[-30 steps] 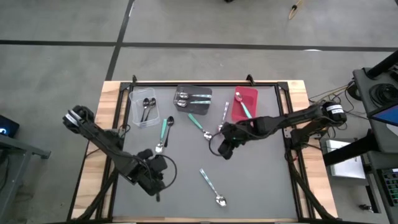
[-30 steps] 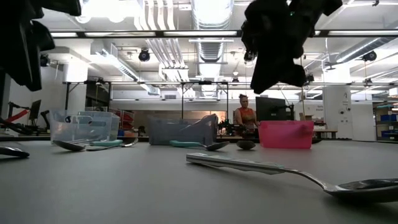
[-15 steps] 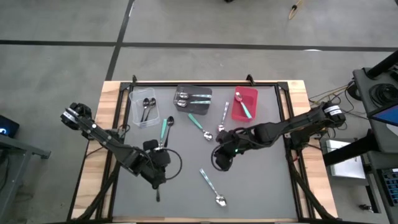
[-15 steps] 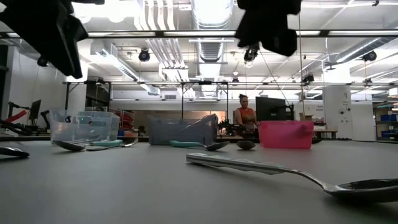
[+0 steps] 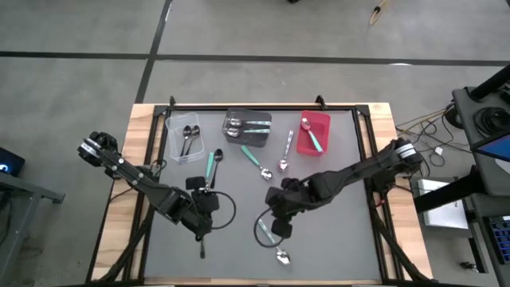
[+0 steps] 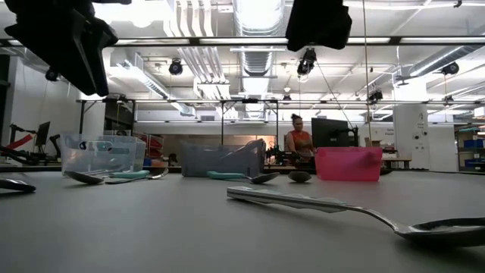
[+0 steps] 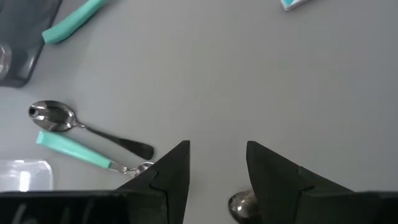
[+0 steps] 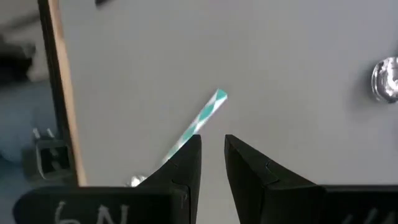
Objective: Sort silverware by color (type)
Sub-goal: Put the bottom black spoon into the transparent bin
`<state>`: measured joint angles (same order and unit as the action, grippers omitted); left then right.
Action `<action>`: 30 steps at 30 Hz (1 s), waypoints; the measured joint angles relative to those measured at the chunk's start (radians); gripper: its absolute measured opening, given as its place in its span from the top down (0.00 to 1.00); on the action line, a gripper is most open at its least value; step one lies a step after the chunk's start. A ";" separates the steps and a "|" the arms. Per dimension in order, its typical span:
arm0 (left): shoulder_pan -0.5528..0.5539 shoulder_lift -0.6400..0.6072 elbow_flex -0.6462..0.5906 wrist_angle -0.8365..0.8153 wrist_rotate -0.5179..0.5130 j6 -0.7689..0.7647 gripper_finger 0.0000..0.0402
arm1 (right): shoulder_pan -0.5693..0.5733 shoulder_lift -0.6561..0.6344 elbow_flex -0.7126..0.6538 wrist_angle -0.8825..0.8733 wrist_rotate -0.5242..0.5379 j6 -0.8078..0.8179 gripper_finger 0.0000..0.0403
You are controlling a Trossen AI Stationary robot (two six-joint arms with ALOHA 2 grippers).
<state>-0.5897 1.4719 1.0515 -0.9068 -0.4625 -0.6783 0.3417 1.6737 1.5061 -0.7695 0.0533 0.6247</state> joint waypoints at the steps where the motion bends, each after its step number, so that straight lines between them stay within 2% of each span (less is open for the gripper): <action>1: 0.000 0.000 0.000 -0.005 0.002 0.017 0.65 | 0.006 0.010 0.015 -0.015 0.000 -0.029 0.85; 5: 0.001 0.000 0.000 -0.023 0.101 0.070 0.65 | 0.024 0.031 0.034 -0.030 -0.002 -0.100 0.85; 9: 0.002 0.000 0.000 -0.065 0.222 0.025 0.65 | 0.028 0.030 0.034 -0.044 -0.002 -0.102 0.85; 13: 0.003 0.000 0.019 -0.119 0.350 -0.112 0.65 | 0.027 0.020 0.034 -0.074 0.000 -0.103 0.85; 18: -0.018 0.000 0.027 -0.133 0.471 -0.369 0.65 | 0.027 0.009 0.034 -0.119 0.029 -0.149 0.85; 24: -0.095 0.002 0.026 -0.050 0.465 -0.603 0.65 | 0.038 -0.003 0.029 -0.139 0.114 -0.330 0.85; 30: -0.193 0.002 0.026 -0.010 0.343 -0.877 0.65 | 0.037 -0.004 0.028 -0.140 0.164 -0.350 0.85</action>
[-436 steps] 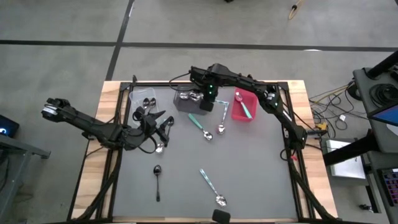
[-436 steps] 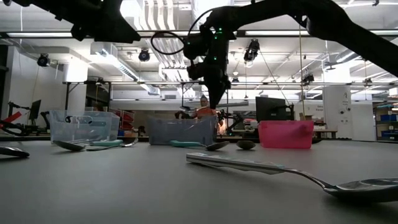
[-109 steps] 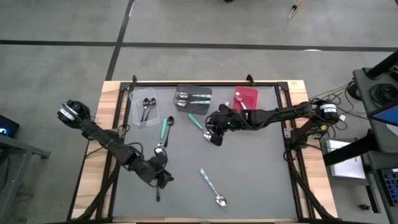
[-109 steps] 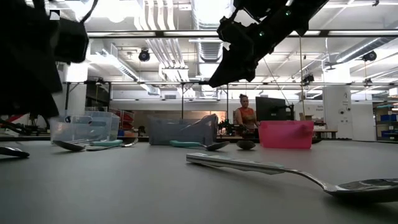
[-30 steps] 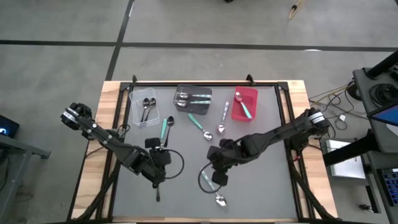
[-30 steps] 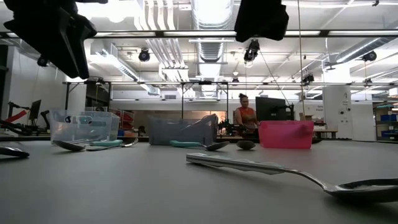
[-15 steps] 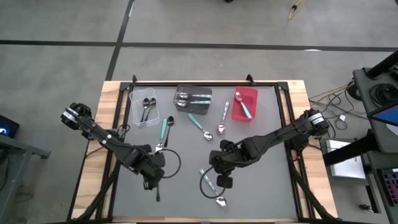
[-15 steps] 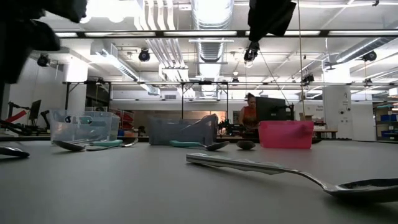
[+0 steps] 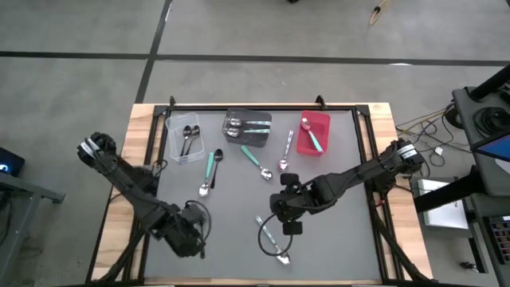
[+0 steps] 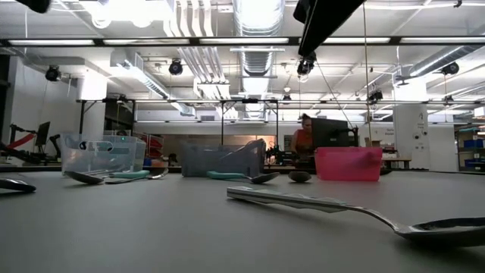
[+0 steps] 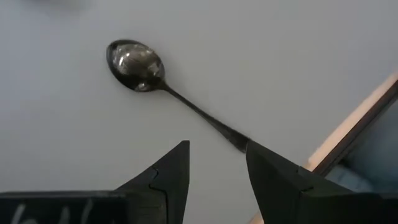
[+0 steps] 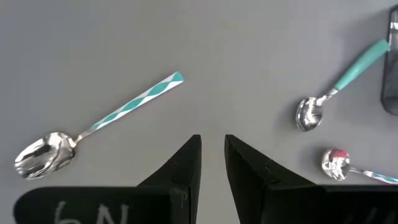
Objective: Sort silverware by color (type)
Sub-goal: Put the bottom black spoon into the transparent bin
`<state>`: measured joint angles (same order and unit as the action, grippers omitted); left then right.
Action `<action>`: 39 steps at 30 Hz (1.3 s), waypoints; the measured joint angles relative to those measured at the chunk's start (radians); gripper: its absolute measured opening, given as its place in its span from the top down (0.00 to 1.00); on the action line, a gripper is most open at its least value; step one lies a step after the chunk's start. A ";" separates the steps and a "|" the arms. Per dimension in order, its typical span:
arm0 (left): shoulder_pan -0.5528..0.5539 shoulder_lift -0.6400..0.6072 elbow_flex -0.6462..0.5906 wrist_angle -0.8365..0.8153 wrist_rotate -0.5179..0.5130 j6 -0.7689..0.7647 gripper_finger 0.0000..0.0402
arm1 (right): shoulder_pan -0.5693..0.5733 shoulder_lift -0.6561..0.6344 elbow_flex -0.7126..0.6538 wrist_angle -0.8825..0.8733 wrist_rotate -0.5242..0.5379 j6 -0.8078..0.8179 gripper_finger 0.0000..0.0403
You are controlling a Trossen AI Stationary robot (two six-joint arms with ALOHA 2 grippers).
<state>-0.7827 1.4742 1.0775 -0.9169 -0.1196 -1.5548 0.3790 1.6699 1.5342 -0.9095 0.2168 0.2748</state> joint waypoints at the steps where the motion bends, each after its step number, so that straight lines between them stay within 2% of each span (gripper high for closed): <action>1: -0.018 0.000 0.000 0.001 -0.023 -0.041 0.65 | 0.001 0.000 0.000 0.000 0.001 0.000 0.85; 7: -0.091 0.047 -0.007 0.009 -0.097 -0.208 0.65 | 0.014 0.000 -0.015 0.001 0.041 -0.021 0.85; 15: -0.092 0.127 0.003 0.027 -0.133 -0.225 0.65 | 0.013 0.000 -0.025 0.010 0.049 -0.045 0.85; 22: -0.091 0.226 0.005 0.026 -0.154 -0.350 0.65 | 0.013 0.000 -0.025 0.018 0.049 -0.067 0.85; 31: -0.087 0.363 0.072 0.002 -0.196 -0.425 0.65 | 0.013 0.000 -0.025 0.050 0.049 -0.165 0.85; 39: -0.087 0.422 0.087 -0.003 -0.195 -0.514 0.66 | 0.009 0.000 -0.025 0.063 0.048 -0.239 0.85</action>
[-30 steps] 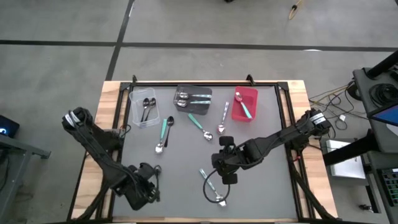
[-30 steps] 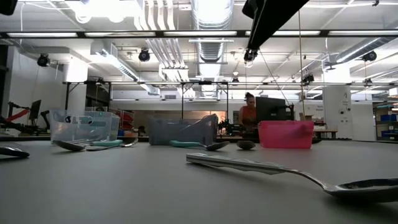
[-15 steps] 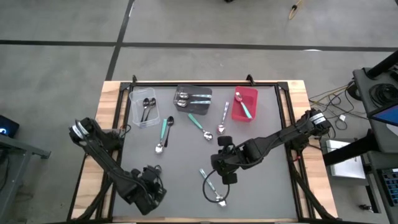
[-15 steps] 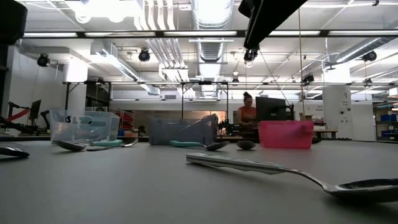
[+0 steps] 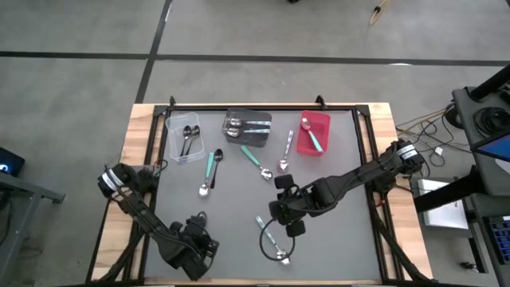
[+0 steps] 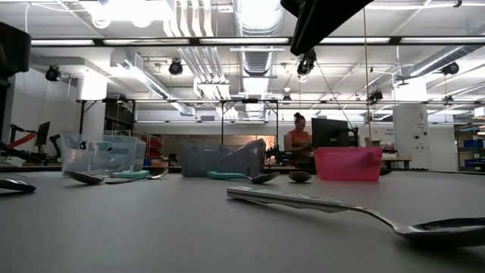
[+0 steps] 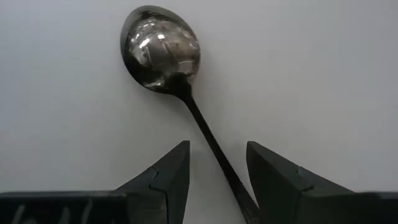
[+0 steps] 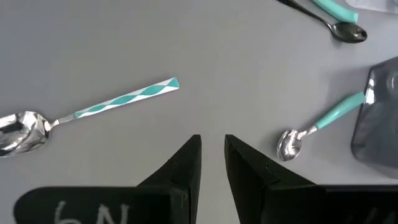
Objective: Sort silverware by color (type)
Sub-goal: Put the bottom black spoon into the transparent bin
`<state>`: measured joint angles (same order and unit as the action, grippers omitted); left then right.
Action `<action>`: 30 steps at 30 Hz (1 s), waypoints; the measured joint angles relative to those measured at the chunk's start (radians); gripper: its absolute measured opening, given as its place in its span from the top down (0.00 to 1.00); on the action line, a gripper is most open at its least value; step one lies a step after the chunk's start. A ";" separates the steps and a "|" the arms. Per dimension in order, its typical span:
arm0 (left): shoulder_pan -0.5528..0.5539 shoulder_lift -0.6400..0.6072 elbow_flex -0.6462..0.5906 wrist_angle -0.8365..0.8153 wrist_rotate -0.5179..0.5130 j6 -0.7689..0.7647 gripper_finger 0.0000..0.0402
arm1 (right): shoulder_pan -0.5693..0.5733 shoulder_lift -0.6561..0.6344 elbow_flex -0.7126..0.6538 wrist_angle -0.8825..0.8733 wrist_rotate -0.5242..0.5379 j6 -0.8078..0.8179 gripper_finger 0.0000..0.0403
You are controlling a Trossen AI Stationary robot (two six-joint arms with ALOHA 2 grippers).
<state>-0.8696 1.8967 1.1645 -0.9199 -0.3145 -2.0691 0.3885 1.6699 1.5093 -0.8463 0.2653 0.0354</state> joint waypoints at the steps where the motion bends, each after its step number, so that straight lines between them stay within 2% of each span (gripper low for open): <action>1: 0.000 0.007 0.000 0.000 0.000 -0.011 0.66 | -0.002 0.000 0.000 0.000 0.000 -0.004 0.85; 8: -0.001 0.035 0.005 -0.011 0.000 -0.060 0.77 | -0.016 0.000 0.000 0.029 -0.002 -0.065 0.85; 17: -0.009 0.036 0.003 -0.004 -0.027 -0.104 0.98 | -0.035 0.000 0.000 0.065 -0.002 -0.116 0.85; 25: -0.036 -0.009 -0.003 0.017 -0.078 -0.119 1.00 | -0.039 0.000 0.000 0.068 -0.002 -0.116 0.85; 30: -0.065 -0.073 -0.002 0.007 -0.197 -0.105 1.00 | -0.038 0.000 -0.009 0.075 -0.003 -0.116 0.85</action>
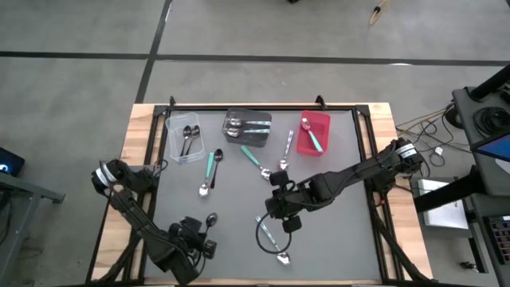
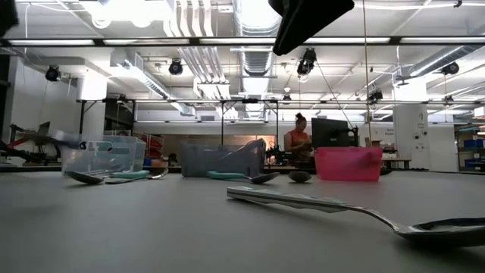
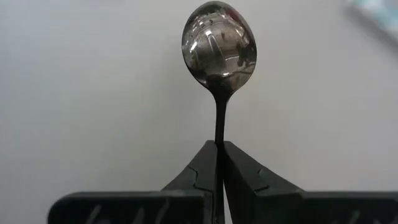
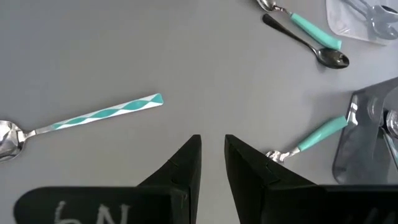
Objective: Sort silverware by color (type)
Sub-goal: Put the bottom black spoon into the transparent bin
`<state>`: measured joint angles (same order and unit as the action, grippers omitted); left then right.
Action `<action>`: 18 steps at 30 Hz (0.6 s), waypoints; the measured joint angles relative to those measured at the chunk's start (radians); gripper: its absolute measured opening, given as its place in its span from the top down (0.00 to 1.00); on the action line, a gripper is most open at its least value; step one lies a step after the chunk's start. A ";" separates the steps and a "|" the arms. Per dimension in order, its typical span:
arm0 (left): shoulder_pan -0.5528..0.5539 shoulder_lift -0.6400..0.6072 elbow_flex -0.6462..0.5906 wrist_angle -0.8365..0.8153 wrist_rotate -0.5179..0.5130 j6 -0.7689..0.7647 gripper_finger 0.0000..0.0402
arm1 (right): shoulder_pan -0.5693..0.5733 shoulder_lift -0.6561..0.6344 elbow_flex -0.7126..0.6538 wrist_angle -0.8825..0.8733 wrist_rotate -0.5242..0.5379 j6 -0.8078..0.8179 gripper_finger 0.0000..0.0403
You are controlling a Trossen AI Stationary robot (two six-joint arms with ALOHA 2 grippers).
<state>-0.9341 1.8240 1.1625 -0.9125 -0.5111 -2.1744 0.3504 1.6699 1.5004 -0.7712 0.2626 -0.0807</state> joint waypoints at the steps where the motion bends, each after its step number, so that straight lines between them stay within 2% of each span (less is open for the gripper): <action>1: -0.005 -0.016 0.000 -0.002 -0.030 0.010 1.00 | 0.000 0.000 -0.003 0.000 0.000 0.000 0.85; 4: -0.015 -0.062 0.000 0.002 -0.103 0.065 1.00 | 0.000 0.000 -0.016 0.005 0.000 -0.002 0.85; 8: -0.019 -0.128 0.000 0.081 -0.211 0.279 1.00 | -0.002 0.000 -0.044 0.036 0.000 -0.018 0.85; 13: -0.018 -0.215 0.000 0.262 -0.302 0.677 1.00 | -0.011 0.000 -0.065 0.068 -0.008 -0.043 0.85; 18: -0.010 -0.318 0.000 0.415 -0.328 1.114 1.00 | -0.030 0.000 -0.079 0.149 -0.028 -0.106 0.85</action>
<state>-0.9445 1.5064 1.1629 -0.4978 -0.8393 -1.0600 0.3201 1.6695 1.4216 -0.6227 0.2343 -0.1862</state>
